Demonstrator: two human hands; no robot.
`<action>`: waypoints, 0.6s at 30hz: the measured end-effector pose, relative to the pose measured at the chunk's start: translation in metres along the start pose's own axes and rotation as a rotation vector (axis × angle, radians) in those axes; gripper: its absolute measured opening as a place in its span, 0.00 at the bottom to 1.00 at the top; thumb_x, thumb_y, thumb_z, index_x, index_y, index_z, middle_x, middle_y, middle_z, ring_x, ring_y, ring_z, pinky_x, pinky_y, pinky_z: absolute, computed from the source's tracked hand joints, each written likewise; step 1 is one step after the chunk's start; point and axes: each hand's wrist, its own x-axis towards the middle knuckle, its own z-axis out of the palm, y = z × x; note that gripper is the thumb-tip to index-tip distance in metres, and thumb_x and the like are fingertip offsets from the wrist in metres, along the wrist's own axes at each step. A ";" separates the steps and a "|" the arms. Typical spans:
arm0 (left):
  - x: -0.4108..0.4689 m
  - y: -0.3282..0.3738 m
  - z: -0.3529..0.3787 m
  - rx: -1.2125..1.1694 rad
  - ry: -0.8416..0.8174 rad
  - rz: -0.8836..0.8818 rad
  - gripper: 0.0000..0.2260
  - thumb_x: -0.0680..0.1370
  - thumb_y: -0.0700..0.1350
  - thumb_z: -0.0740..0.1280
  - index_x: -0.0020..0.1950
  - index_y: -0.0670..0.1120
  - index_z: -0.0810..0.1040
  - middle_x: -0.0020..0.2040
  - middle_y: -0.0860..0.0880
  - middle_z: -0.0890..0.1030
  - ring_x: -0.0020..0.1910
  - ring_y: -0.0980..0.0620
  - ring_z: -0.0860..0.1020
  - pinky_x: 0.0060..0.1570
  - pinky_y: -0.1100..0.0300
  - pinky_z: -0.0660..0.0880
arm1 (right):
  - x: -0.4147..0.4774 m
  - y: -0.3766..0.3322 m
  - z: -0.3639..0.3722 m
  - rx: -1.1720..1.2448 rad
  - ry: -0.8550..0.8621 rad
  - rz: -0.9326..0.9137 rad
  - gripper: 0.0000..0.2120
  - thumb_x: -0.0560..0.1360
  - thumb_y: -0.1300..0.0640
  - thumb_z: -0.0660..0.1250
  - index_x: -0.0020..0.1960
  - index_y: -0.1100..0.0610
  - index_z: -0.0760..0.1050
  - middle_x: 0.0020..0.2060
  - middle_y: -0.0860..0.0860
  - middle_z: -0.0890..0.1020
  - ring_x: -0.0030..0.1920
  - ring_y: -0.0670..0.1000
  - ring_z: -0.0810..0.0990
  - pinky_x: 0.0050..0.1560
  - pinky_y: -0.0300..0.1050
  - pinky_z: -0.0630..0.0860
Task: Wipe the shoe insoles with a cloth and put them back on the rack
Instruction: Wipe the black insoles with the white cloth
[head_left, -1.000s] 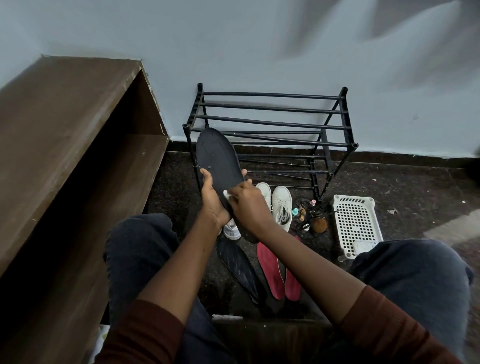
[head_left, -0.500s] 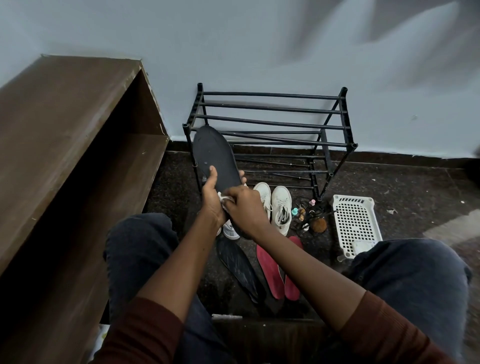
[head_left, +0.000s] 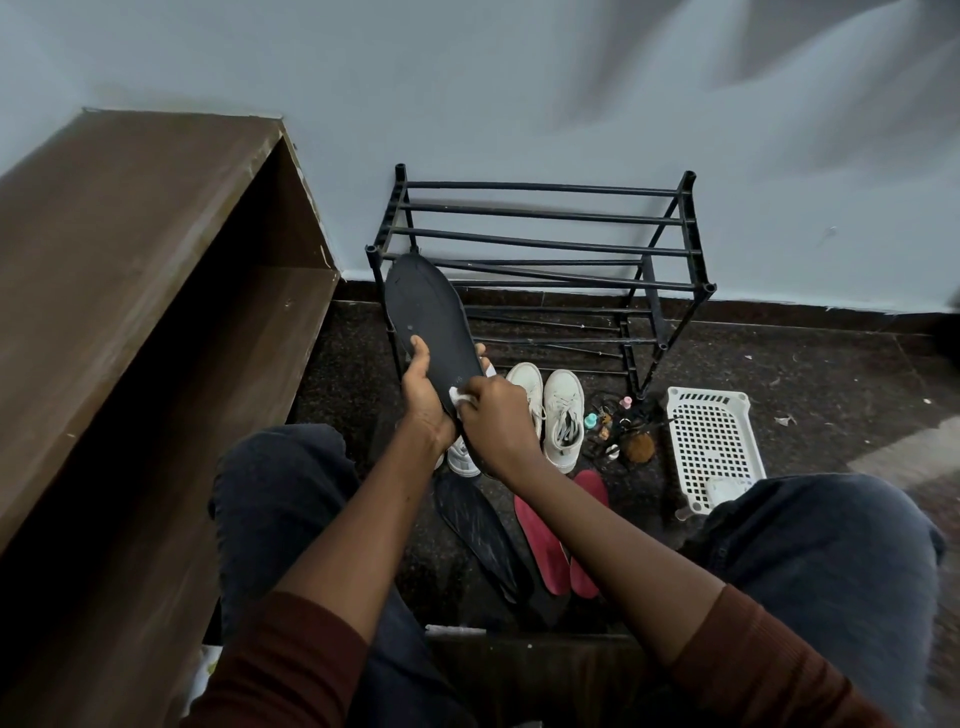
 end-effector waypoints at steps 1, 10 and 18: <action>0.000 0.001 0.000 -0.003 0.004 0.006 0.30 0.80 0.63 0.50 0.48 0.39 0.78 0.40 0.44 0.82 0.38 0.48 0.81 0.42 0.57 0.79 | -0.001 -0.001 0.000 0.014 -0.021 -0.032 0.09 0.73 0.64 0.63 0.51 0.63 0.79 0.48 0.63 0.80 0.50 0.60 0.77 0.48 0.48 0.73; 0.007 0.005 0.000 -0.061 0.012 0.016 0.33 0.79 0.65 0.47 0.51 0.39 0.78 0.44 0.42 0.80 0.42 0.44 0.79 0.49 0.52 0.76 | 0.002 0.005 -0.008 -0.014 -0.033 -0.091 0.09 0.73 0.64 0.64 0.50 0.64 0.80 0.48 0.62 0.80 0.49 0.59 0.78 0.48 0.47 0.72; 0.014 0.006 -0.004 -0.057 0.003 0.035 0.34 0.79 0.66 0.47 0.54 0.39 0.77 0.48 0.40 0.80 0.47 0.43 0.78 0.58 0.50 0.73 | 0.007 0.019 -0.008 -0.038 0.094 0.039 0.11 0.74 0.65 0.61 0.52 0.65 0.79 0.48 0.63 0.79 0.48 0.61 0.77 0.47 0.47 0.70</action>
